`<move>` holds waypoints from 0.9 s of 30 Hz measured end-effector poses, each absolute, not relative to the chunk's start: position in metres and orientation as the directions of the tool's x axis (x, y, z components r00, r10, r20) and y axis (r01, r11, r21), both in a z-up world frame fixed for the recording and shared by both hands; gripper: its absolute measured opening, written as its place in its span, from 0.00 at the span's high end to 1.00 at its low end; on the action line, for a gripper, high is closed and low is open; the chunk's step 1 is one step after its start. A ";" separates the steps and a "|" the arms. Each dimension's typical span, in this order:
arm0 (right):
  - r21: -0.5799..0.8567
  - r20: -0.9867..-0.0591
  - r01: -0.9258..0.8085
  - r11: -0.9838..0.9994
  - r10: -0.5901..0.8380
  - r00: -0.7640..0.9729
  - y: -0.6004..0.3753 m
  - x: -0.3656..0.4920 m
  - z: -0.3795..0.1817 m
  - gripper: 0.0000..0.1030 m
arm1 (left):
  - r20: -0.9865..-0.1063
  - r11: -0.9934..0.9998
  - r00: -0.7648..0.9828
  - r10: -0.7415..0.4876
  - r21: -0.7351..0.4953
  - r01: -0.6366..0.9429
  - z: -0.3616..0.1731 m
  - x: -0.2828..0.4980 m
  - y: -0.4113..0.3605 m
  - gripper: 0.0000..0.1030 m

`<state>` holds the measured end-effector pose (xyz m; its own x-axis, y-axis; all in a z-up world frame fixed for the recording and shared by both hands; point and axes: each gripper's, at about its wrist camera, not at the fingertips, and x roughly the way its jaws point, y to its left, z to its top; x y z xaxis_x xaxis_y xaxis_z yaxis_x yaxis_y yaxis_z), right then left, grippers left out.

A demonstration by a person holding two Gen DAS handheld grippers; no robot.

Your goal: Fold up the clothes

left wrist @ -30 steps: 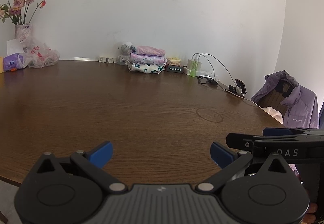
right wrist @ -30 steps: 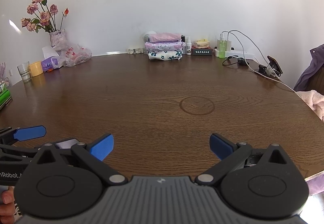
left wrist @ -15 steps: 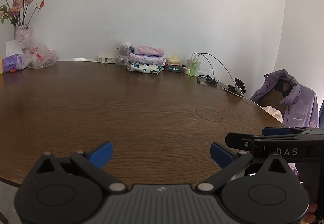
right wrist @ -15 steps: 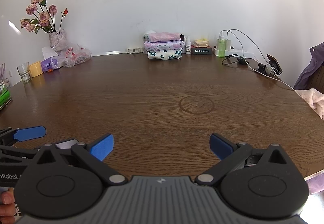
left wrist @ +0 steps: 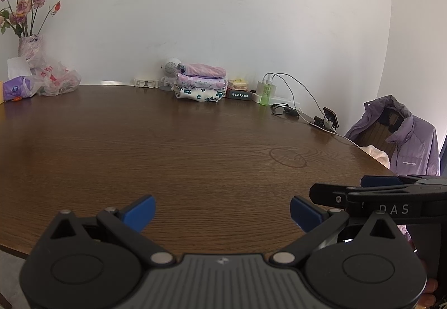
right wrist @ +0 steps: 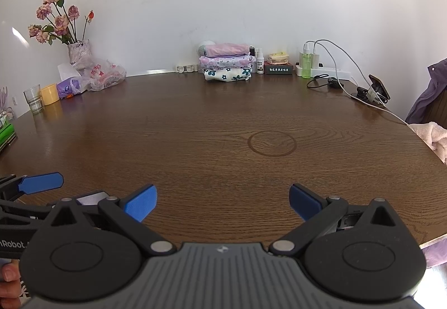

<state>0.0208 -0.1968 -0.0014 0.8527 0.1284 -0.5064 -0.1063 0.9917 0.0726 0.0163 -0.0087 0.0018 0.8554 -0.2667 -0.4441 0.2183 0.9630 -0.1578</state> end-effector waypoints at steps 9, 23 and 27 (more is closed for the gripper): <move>0.073 -0.506 -0.107 0.992 0.129 0.853 -0.199 0.020 -0.003 0.00 | -0.446 0.964 0.855 -0.265 -0.157 0.216 0.002 0.016 -0.009 0.00; 0.071 -0.503 -0.107 0.992 0.128 0.855 -0.198 0.022 -0.003 0.00 | -0.443 0.965 0.858 -0.261 -0.155 0.214 0.003 0.017 -0.010 0.00; 0.072 -0.502 -0.107 0.992 0.128 0.855 -0.198 0.022 -0.003 0.00 | -0.441 0.965 0.859 -0.261 -0.151 0.216 0.003 0.017 -0.010 0.00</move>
<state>0.0219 -0.1982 -0.0025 0.8554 0.1284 -0.5017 -0.1066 0.9917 0.0720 0.0165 -0.0104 0.0033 0.8589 -0.2610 -0.4407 0.2156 0.9647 -0.1510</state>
